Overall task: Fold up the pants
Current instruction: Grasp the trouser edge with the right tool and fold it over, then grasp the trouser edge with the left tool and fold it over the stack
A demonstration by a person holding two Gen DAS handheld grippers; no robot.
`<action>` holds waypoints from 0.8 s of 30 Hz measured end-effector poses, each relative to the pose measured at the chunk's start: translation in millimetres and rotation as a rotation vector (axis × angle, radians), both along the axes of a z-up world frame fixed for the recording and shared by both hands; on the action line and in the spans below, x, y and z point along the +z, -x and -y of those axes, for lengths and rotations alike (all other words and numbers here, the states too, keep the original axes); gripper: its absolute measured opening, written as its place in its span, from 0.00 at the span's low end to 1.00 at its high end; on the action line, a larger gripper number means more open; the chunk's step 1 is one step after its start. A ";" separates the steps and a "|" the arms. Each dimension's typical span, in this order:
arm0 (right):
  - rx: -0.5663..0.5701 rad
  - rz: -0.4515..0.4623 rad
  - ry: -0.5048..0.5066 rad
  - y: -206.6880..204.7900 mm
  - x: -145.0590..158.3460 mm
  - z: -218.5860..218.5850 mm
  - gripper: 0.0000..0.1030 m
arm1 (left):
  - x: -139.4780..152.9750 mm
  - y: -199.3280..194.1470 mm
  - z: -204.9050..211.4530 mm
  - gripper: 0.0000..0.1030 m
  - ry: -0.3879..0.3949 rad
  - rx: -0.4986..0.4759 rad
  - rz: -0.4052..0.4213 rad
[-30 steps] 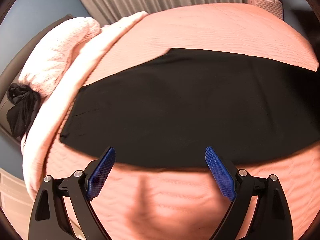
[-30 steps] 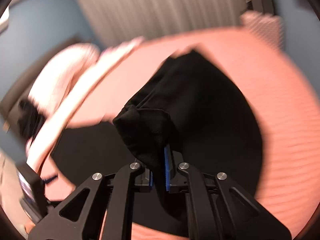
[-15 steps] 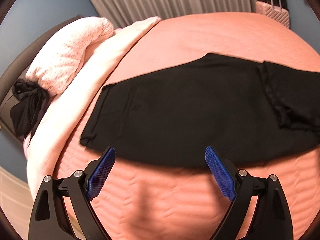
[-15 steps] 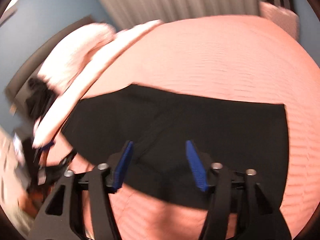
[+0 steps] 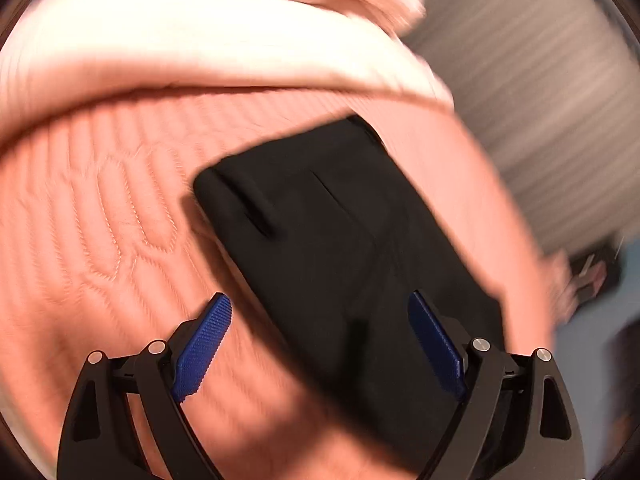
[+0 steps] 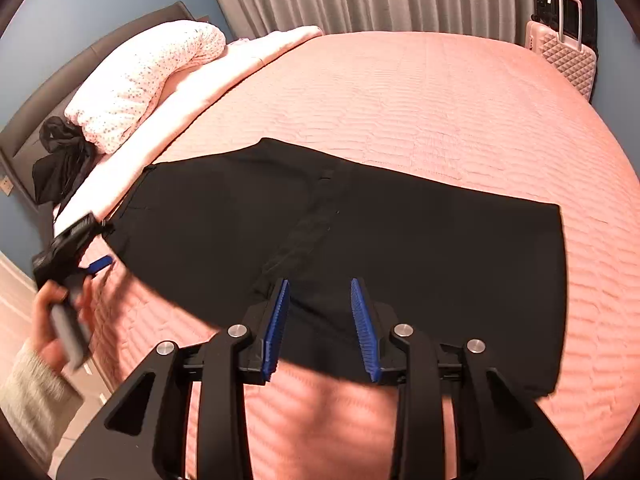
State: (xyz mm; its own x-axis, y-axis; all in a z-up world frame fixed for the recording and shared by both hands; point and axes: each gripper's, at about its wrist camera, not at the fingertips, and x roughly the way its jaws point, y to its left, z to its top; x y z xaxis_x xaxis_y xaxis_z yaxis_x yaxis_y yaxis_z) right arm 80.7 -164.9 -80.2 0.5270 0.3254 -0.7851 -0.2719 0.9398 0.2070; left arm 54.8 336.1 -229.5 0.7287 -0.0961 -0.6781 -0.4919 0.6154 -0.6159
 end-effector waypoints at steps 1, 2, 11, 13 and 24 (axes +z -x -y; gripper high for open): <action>0.004 -0.002 0.011 -0.1 1.6 -4.7 0.32 | -9.9 -2.8 -10.4 0.84 0.083 0.021 0.055; 0.005 -0.003 0.020 1.8 6.4 -2.9 0.32 | -12.8 -5.6 -13.4 0.84 0.098 0.034 0.067; 0.060 -0.015 0.069 25.9 0.9 -21.9 0.32 | 1.2 -68.3 8.3 0.61 -0.118 -0.025 -0.035; 0.056 -0.007 0.067 27.4 2.0 -23.4 0.32 | 8.5 -69.1 12.0 0.17 -0.224 -0.018 -0.100; -0.176 0.006 0.060 35.7 23.8 61.9 0.31 | 159.9 -42.2 184.2 0.05 -0.698 -0.416 0.218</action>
State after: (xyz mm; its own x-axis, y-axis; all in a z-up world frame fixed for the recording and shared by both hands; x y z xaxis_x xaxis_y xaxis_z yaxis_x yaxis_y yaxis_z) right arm 45.0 -226.8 -56.4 0.5761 0.1798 -0.7973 -0.1028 0.9837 0.1476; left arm 97.0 151.9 -69.6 0.8483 0.0035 -0.5296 -0.0552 0.9951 -0.0817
